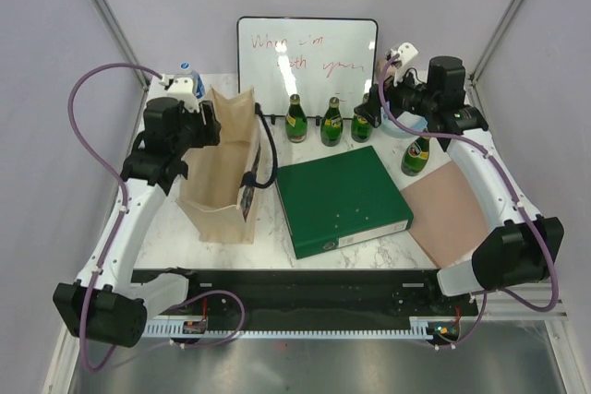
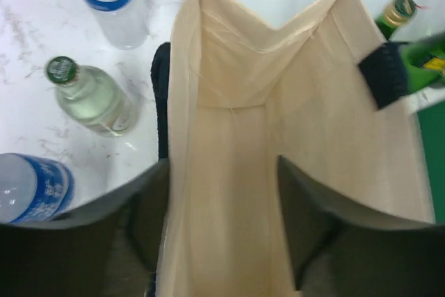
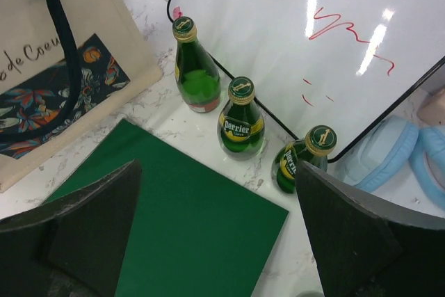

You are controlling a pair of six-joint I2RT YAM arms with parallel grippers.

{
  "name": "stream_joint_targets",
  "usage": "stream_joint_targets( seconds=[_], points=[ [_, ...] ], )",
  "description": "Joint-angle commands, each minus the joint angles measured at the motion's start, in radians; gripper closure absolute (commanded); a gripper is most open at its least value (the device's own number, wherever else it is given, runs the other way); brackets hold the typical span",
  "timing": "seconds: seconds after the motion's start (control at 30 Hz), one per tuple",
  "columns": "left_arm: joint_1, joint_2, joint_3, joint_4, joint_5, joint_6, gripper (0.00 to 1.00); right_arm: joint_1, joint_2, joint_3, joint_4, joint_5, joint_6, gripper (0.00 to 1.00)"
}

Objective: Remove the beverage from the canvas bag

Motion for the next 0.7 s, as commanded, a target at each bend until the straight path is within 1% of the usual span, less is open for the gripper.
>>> stream_joint_targets(
  seconds=[0.0, 0.03, 0.1, 0.13, 0.17, 0.23, 0.27, 0.3, 0.33, 0.37, 0.4, 0.47, 0.5, 0.57, 0.67],
  points=[
    [0.0, 0.011, 0.198, -0.015, -0.147, -0.088, 0.17, 0.007, -0.073, 0.026, -0.07, 0.054, -0.005, 0.02],
    [0.0, 0.003, 0.221, -0.052, -0.149, -0.108, 0.15, 0.005, -0.088, 0.029, -0.079, 0.125, 0.008, 0.02],
    [0.0, -0.02, 0.267, -0.085, -0.133, -0.122, 0.13, 0.004, -0.11, 0.04, -0.093, 0.221, 0.053, 0.02],
    [0.0, -0.057, 0.275, -0.099, -0.114, -0.14, 0.11, 0.001, -0.134, 0.043, -0.093, 0.276, 0.08, 0.02],
    [0.0, -0.08, 0.281, -0.13, -0.103, -0.151, 0.07, -0.007, -0.147, 0.045, -0.09, 0.403, 0.139, 0.02],
    [0.0, -0.13, 0.283, -0.159, -0.069, -0.185, 0.05, -0.016, -0.191, 0.045, -0.084, 0.509, 0.172, 0.02],
    [0.0, -0.179, 0.28, -0.19, -0.054, -0.195, 0.04, -0.015, -0.206, 0.043, -0.078, 0.642, 0.208, 0.02],
    [0.0, -0.207, 0.271, -0.204, -0.041, -0.208, 0.03, -0.015, -0.237, 0.039, -0.073, 0.702, 0.241, 0.02],
    [0.0, -0.233, 0.263, -0.219, -0.017, -0.232, 0.03, -0.015, -0.249, 0.04, -0.07, 0.771, 0.252, 0.02],
    [0.0, -0.282, 0.248, -0.243, -0.009, -0.244, 0.0, -0.016, -0.26, 0.043, -0.072, 0.818, 0.25, 0.02],
    [0.0, -0.307, 0.239, -0.254, 0.0, -0.257, 0.0, -0.018, -0.281, 0.045, -0.072, 0.917, 0.233, 0.02],
    [0.0, -0.353, 0.217, -0.271, 0.003, -0.263, 0.0, -0.018, -0.302, 0.046, -0.07, 1.0, 0.218, 0.02],
    [0.0, -0.388, 0.212, -0.286, 0.003, -0.261, 0.0, -0.018, -0.326, 0.039, -0.07, 1.095, 0.207, 0.02],
    [0.0, -0.417, 0.217, -0.302, 0.003, -0.258, 0.0, -0.024, -0.347, 0.023, -0.061, 1.151, 0.195, 0.02],
    [0.0, -0.451, 0.247, -0.326, -0.018, -0.242, 0.0, -0.024, -0.395, -0.021, -0.057, 1.178, 0.183, 0.02]
  ],
)
